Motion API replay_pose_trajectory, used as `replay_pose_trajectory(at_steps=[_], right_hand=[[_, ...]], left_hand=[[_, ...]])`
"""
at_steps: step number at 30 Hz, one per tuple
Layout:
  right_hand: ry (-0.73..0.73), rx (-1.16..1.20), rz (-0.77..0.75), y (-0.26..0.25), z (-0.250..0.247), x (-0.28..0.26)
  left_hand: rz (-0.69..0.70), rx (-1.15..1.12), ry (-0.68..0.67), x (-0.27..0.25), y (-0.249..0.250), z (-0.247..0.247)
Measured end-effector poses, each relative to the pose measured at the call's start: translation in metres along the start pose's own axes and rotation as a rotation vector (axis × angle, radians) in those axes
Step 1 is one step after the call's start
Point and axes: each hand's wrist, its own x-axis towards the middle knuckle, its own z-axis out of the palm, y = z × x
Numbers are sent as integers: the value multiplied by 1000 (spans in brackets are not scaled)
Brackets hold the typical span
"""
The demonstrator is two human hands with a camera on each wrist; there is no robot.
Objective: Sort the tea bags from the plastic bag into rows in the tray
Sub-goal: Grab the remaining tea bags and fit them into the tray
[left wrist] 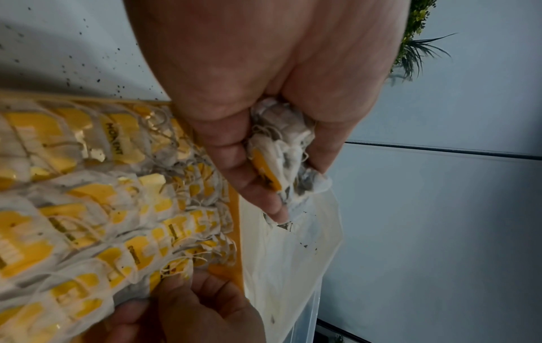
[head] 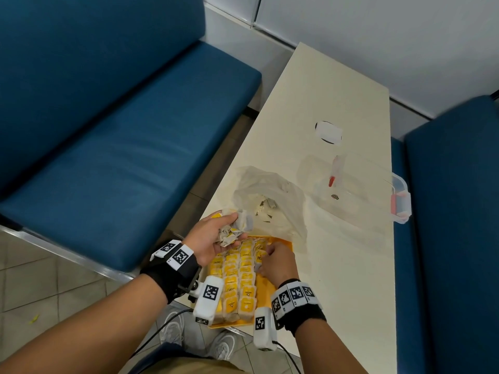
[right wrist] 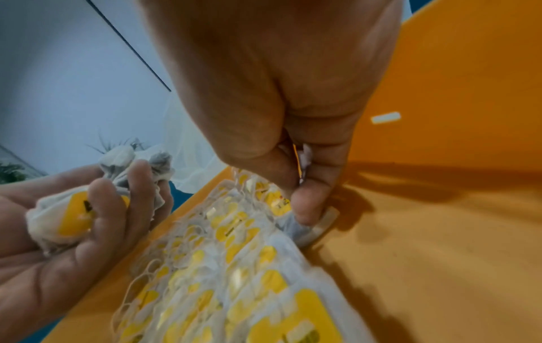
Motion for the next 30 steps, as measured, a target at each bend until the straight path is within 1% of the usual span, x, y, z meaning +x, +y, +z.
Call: replay_pose_trajectory(at_steps=[3, 4, 7, 8, 10, 13, 15, 17, 22, 26, 28, 30], right_hand=[[48, -42, -43, -9, -13, -11], [87, -39, -79, -12, -19, -14], [173, 130, -211, -24, -40, -26], [173, 207, -265, -30, -46, -30], [123, 318, -377, -40, -55, -33], [5, 315, -495, -50, -58, -31], [-27, 285, -511, -54, -55, -27], [-3, 278, -509, -58, -53, -26], [25, 360, -430, -61, -48, -25], [39, 401, -444, -65, -47, -29], [55, 353, -485, -65, -44, -30], [117, 214, -555, -64, -40, -32]], left_hand=[[-19, 7, -17, -2, 3, -1], [-22, 16, -25, -3, 4, -1], [-18, 56, -53, -6, 6, -4], [-18, 79, -66, -8, 6, -4], [-22, 137, -102, -10, 6, -1], [-32, 200, -164, -14, 7, 6], [-30, 232, -185, -15, 8, 9], [-42, 219, -181, -17, 9, 11], [-84, 106, -171, -18, 8, 7], [-134, 31, -150, -18, 6, 4], [-145, 9, -164, -18, 4, 4], [-139, -8, -166, -19, 3, 6]])
